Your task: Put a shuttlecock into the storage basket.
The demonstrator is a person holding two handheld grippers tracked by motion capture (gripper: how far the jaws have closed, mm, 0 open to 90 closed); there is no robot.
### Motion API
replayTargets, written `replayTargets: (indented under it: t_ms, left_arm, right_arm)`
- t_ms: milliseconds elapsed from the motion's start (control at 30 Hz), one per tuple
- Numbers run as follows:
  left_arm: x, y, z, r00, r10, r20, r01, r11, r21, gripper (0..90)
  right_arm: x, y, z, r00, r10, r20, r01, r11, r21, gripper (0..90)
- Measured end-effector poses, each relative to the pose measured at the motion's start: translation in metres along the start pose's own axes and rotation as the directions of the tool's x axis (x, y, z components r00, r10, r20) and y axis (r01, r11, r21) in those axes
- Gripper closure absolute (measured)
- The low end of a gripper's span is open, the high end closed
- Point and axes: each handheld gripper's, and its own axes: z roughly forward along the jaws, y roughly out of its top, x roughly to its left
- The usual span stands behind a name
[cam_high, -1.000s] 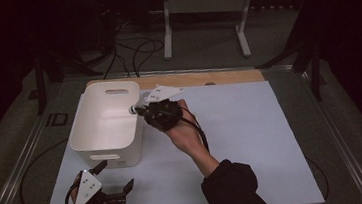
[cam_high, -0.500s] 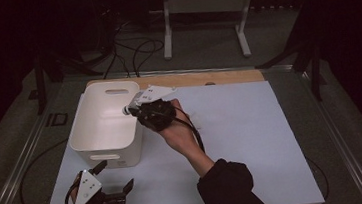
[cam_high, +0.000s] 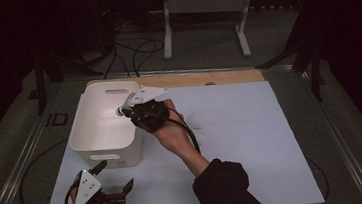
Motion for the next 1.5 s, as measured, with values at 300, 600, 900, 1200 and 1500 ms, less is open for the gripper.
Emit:
replayTargets:
  t_ms: [300, 600, 900, 1200, 1500]
  left_arm:
    - [0.0, 0.0, 0.0, 1.0, 0.0, 0.0, 0.0, 1.0, -0.001, 0.4]
    - [0.0, 0.0, 0.0, 1.0, 0.0, 0.0, 0.0, 1.0, -0.001, 0.4]
    - [0.0, 0.0, 0.0, 1.0, -0.001, -0.002, 0.001, 1.0, 0.0, 0.4]
    - [0.0, 0.0, 0.0, 1.0, -0.001, 0.0, 0.001, 1.0, 0.001, 0.4]
    - [0.0, 0.0, 0.0, 1.0, 0.0, 0.0, 0.0, 1.0, 0.0, 0.4]
  right_arm:
    - [0.004, 0.001, 0.006, 0.9999, -0.008, -0.015, 0.008, 1.0, 0.004, 81.1]
    - [-0.001, 0.001, 0.009, 0.9983, 0.052, -0.027, -0.052, 0.998, 0.03, 26.2]
    - [-0.011, -0.002, -0.002, 0.9971, 0.065, 0.04, -0.066, 0.998, 0.024, 10.2]
    - [-0.017, -0.005, -0.009, 0.996, 0.084, 0.033, -0.084, 0.996, 0.017, 10.3]
    - [-0.02, -0.008, -0.016, 0.9944, 0.1, 0.036, -0.1, 0.995, 0.004, 10.3]
